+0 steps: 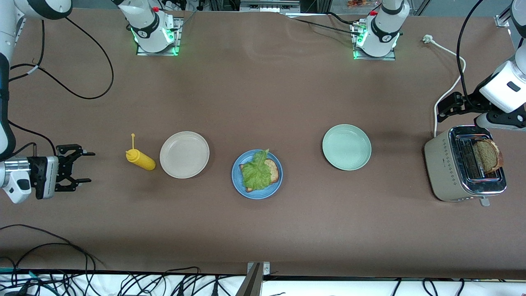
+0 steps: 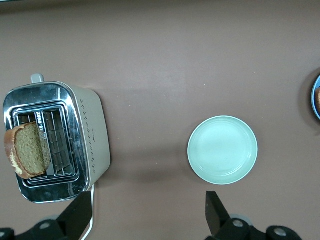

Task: Make sandwich in blue plate with both arms
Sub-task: 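Close the right gripper around the yellow squeeze bottle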

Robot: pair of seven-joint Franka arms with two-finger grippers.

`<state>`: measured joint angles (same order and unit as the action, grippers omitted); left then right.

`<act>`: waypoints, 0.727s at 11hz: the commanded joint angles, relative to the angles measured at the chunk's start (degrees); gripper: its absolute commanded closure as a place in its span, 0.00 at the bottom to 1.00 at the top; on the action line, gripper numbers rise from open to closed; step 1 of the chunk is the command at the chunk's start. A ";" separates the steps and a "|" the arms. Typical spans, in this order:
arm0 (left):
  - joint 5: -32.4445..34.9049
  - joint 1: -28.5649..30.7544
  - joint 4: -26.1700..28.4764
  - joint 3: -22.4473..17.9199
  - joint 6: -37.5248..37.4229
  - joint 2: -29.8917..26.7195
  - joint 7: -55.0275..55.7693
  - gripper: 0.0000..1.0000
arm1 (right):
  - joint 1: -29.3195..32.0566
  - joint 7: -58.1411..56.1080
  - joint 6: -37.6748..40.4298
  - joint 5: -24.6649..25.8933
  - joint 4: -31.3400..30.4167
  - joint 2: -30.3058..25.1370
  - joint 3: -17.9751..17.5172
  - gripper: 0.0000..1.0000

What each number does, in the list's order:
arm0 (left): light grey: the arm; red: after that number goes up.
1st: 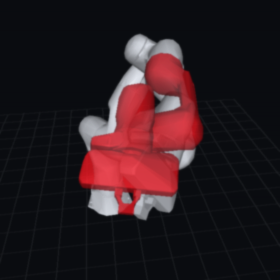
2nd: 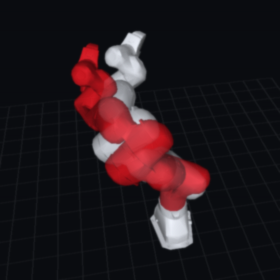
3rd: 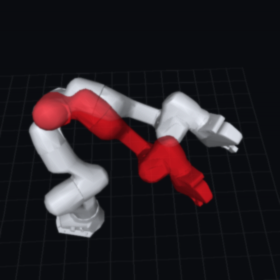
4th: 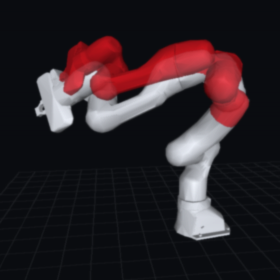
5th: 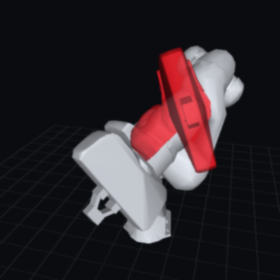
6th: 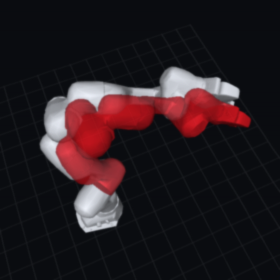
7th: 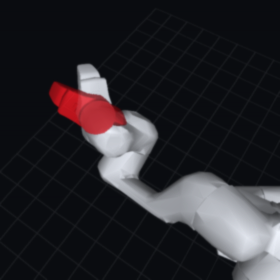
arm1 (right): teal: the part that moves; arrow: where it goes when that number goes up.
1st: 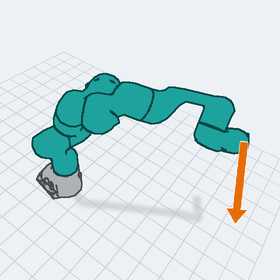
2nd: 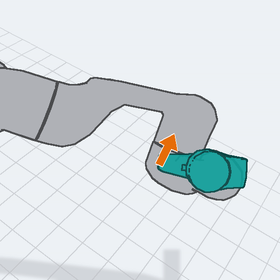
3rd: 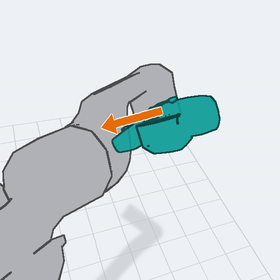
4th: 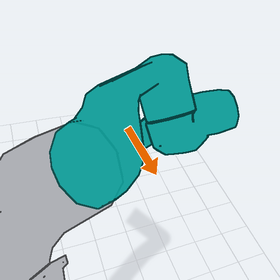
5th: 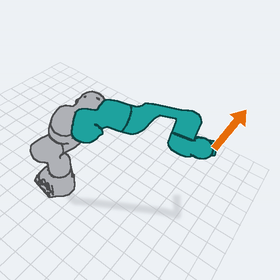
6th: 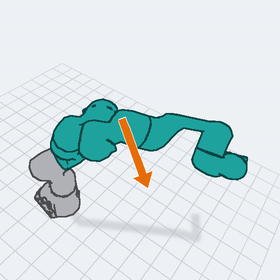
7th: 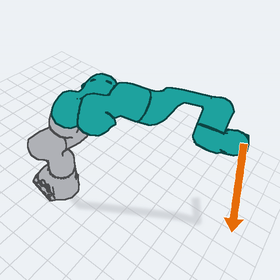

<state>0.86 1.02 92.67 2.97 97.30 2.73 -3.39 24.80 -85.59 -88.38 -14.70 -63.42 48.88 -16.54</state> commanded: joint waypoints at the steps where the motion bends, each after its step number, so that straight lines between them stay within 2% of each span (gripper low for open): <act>1: -1.30 0.57 -0.29 0.46 -0.89 -0.54 0.22 0.00 | 4.02 -3.43 -0.47 -1.03 0.93 5.50 -7.34 0.00; 4: -1.30 0.48 -0.29 0.46 -0.97 -0.54 0.14 0.00 | 5.44 -5.01 -5.21 -0.94 0.93 10.61 -12.54 0.00; 8: -1.30 0.48 -0.29 0.46 -0.89 -0.54 0.14 0.00 | 6.05 -13.08 -8.30 -0.77 0.93 13.60 -14.57 0.00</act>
<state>0.86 1.01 92.67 3.09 97.28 2.72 -3.38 28.99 -93.55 -96.50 -14.91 -63.37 60.62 -28.52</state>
